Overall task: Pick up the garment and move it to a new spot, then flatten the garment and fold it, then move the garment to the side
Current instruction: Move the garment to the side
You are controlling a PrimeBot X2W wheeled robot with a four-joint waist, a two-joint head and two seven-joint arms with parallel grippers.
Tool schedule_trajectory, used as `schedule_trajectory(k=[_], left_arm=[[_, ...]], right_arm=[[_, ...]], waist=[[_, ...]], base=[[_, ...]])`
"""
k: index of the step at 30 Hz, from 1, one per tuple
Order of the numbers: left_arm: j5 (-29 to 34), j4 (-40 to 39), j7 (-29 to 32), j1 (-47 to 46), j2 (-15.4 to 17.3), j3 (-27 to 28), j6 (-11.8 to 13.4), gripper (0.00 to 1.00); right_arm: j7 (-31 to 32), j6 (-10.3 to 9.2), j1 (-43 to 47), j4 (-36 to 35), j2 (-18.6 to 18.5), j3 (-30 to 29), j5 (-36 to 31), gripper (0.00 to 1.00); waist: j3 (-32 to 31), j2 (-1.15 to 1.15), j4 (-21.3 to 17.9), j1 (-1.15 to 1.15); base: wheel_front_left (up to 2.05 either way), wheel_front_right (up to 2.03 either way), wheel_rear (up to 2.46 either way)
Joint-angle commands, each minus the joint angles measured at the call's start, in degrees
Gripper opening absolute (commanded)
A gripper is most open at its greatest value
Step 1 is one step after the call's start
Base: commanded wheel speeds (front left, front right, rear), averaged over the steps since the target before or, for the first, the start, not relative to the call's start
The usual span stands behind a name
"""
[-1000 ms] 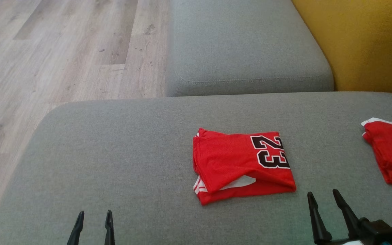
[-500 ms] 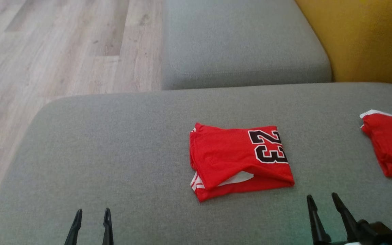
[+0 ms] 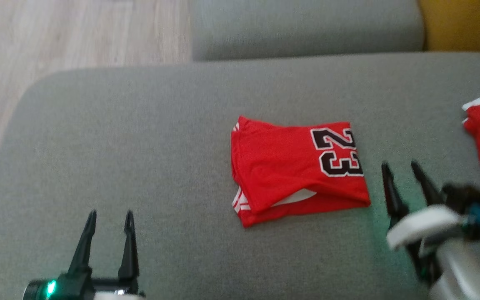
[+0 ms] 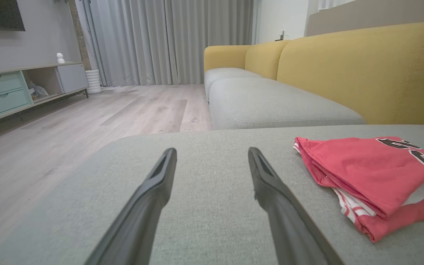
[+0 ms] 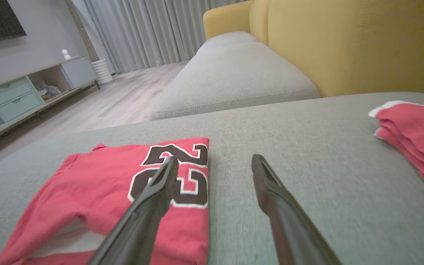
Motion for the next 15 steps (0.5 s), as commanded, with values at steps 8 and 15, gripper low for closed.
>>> schedule_trajectory(k=[8,15], left_arm=[[0.72,-2.4,-0.47,-7.53,-0.32,-1.36,-0.04,1.0],[-0.33,-1.86,-0.47,-9.18,-0.36,-2.84,0.91,1.0]], right_arm=[[10.5,0.39,-15.98,10.69,-3.25,3.29,5.83,1.0],[17.16,0.39,-18.03,13.42,-3.16,11.8,13.89,0.25]], waist=[[7.12,0.0,1.9,-0.01],[9.28,0.0,2.88,-0.01]], base=[[0.0,0.0,0.0],[0.0,0.0,0.0]])
